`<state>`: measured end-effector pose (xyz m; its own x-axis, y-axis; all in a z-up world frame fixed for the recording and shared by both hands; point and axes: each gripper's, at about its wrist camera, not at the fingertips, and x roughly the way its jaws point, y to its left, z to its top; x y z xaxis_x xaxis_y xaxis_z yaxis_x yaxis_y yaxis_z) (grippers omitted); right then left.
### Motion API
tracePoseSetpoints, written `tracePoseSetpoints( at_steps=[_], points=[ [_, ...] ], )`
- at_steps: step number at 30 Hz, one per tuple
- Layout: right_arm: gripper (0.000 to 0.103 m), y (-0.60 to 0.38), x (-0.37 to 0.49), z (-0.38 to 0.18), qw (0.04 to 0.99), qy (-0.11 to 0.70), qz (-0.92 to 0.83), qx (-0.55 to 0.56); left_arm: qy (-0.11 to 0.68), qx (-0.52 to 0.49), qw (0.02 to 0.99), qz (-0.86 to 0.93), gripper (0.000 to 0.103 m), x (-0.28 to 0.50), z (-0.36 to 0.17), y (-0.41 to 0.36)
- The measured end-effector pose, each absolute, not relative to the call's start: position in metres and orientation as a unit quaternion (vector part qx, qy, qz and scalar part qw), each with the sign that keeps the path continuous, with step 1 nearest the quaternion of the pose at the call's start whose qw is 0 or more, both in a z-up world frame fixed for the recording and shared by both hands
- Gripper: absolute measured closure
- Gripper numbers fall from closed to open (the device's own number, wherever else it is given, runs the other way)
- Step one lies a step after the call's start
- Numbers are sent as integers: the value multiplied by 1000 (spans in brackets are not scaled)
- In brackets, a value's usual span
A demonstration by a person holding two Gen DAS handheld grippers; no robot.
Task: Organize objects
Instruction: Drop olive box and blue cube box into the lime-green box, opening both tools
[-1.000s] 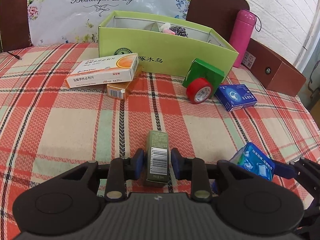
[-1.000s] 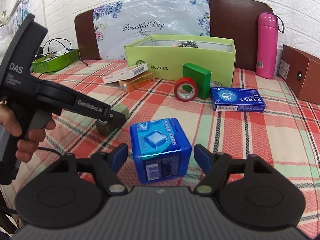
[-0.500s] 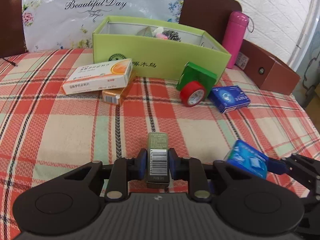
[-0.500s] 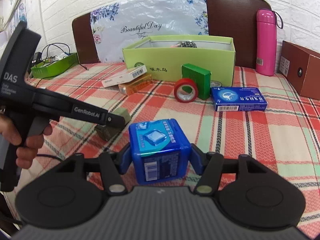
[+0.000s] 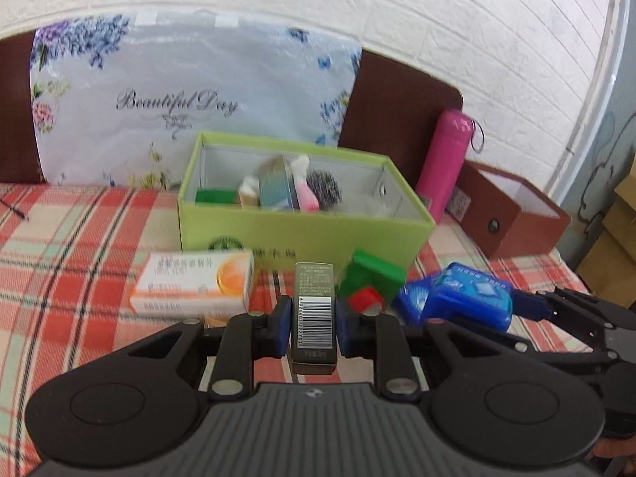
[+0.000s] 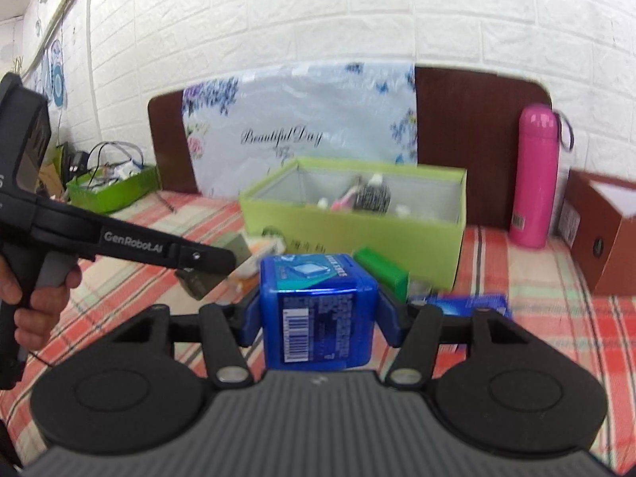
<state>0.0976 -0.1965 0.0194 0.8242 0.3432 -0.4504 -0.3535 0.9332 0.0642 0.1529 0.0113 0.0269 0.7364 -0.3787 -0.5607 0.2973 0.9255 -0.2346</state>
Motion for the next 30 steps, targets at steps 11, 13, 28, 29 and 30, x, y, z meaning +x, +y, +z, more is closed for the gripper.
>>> tracePoseSetpoints(
  at_steps=[11, 13, 28, 29, 30],
  points=[
    [46, -212, 223, 33, 979, 176, 103, -7, 290, -54, 945, -140, 80, 250, 52, 6],
    [46, -215, 244, 28, 980, 175, 92, 0, 290, -53, 946, -135, 80, 268, 50, 6],
    [12, -211, 296, -37, 973, 207, 87, -44, 303, -48, 948, -90, 30, 313, 2, 13],
    [9, -211, 292, -35, 974, 206, 87, -43, 305, -45, 947, -89, 30, 311, 3, 13],
    [5, -211, 289, -32, 975, 204, 84, -40, 307, -45, 946, -90, 30, 308, 5, 13]
  ],
)
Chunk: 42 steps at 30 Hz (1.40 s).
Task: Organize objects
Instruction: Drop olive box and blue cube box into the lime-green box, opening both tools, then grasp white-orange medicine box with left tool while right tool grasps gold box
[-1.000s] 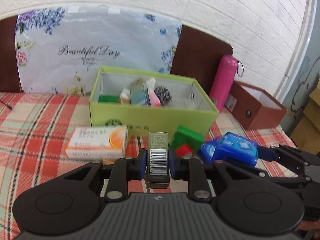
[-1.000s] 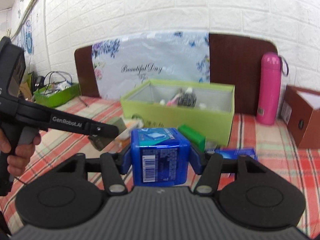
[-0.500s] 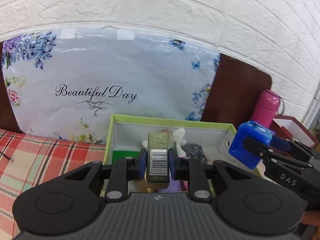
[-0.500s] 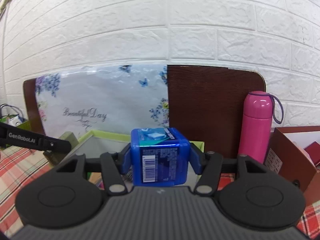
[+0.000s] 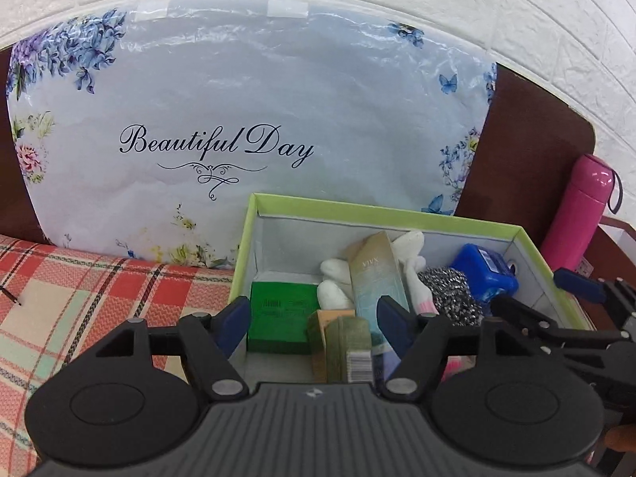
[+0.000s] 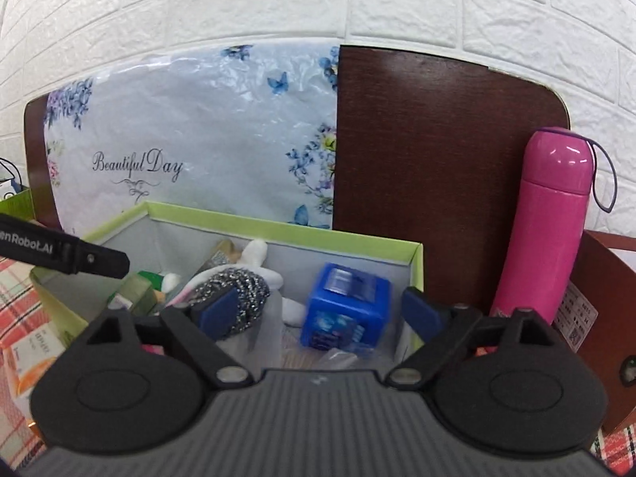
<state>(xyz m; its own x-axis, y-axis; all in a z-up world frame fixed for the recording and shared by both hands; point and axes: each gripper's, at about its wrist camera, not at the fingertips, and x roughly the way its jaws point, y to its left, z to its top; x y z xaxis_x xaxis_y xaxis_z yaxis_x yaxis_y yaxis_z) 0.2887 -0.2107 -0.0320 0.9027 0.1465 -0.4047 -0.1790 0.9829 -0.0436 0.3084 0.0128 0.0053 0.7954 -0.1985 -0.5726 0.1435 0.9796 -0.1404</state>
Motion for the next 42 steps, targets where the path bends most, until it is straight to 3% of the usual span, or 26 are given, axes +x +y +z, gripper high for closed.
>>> tracePoseSetpoints(
  at_steps=[3, 17, 23, 29, 42],
  points=[
    [0, -210, 276, -17, 979, 187, 78, -25, 305, -48, 947, -88, 30, 298, 12, 13],
    [0, -206, 175, 27, 983, 152, 104, -12, 307, -82, 945, -78, 30, 229, 33, 25],
    [0, -206, 127, 5, 980, 170, 103, 12, 314, -137, 938, -58, 30, 196, 25, 43],
    [0, -200, 103, -24, 970, 211, 112, 31, 338, -129, 932, -31, 28, 189, 1, 57],
    [3, -82, 159, -67, 944, 279, 174, 13, 343, -123, 931, -23, 28, 217, -13, 115]
  ],
)
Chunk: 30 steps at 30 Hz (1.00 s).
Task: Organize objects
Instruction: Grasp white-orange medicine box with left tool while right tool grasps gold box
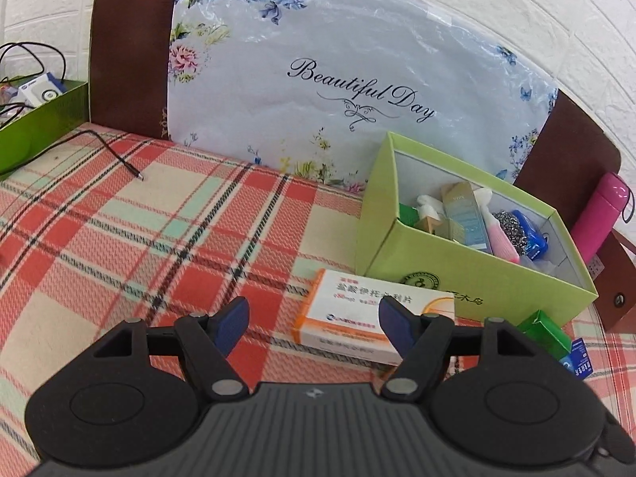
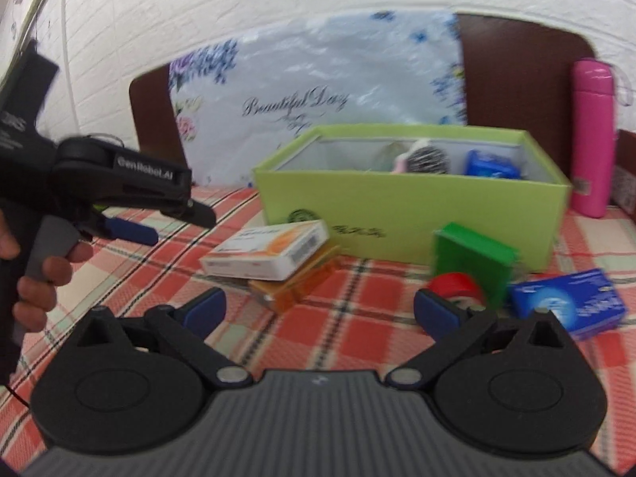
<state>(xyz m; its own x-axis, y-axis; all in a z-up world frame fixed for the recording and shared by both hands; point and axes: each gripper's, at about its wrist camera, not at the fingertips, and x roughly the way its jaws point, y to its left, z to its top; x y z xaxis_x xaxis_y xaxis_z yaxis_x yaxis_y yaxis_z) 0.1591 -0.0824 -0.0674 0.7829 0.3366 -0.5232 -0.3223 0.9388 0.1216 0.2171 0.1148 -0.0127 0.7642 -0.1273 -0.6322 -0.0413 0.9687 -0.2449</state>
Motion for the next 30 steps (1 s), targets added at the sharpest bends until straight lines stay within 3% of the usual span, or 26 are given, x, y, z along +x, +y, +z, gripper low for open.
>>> tracePoseSetpoints(
  at_steps=[5, 7, 8, 12, 21, 30],
  points=[
    [16, -36, 195, -87, 938, 306, 161, -11, 331, -94, 937, -66, 28, 226, -13, 127],
    [34, -31, 203, -95, 937, 319, 145, -13, 327, -85, 937, -92, 28, 232, -16, 129],
    [54, -32, 204, -98, 937, 321, 134, -15, 325, -83, 936, -107, 28, 236, -18, 130],
    [70, -60, 192, -96, 940, 315, 134, -2, 319, -92, 928, -167, 28, 256, -26, 129],
    [72, -118, 143, -88, 932, 330, 149, 1, 380, -139, 879, -252, 28, 304, -61, 104],
    [72, -144, 104, -87, 932, 334, 141, -13, 398, -54, 873, -277, 28, 233, -59, 92]
  ],
)
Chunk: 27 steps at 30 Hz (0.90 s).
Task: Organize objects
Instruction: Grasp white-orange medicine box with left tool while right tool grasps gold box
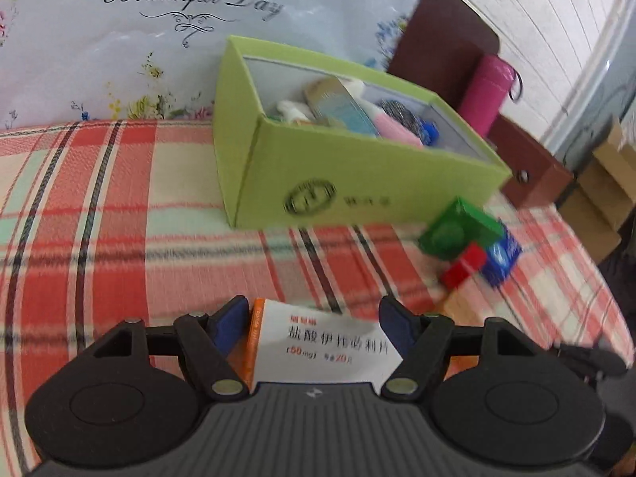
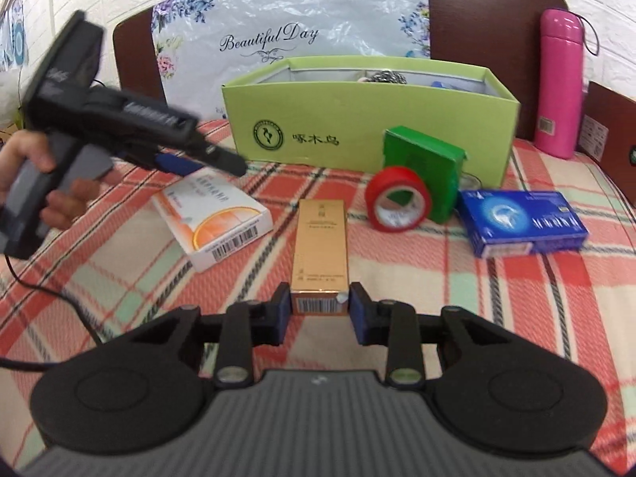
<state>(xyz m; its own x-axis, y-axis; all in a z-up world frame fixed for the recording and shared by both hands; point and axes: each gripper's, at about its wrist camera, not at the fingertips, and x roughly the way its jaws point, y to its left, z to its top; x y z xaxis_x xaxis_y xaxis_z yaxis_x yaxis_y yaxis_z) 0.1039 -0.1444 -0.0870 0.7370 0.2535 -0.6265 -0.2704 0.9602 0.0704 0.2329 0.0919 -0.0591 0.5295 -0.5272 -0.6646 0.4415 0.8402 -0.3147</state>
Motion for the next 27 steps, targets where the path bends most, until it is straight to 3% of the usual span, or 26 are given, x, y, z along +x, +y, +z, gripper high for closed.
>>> tracePoseSetpoints(
  at_steps=[9, 13, 27],
  points=[
    [72, -165, 84, -84, 936, 333, 117, -1, 386, 29, 864, -322, 27, 144, -59, 82],
    [72, -174, 75, -81, 939, 326, 109, 6, 345, 101, 882, -305, 25, 142, -53, 59],
    [62, -191, 66, -75, 944, 314, 99, 3, 321, 221, 820, -420, 18, 138, -56, -14]
  ],
)
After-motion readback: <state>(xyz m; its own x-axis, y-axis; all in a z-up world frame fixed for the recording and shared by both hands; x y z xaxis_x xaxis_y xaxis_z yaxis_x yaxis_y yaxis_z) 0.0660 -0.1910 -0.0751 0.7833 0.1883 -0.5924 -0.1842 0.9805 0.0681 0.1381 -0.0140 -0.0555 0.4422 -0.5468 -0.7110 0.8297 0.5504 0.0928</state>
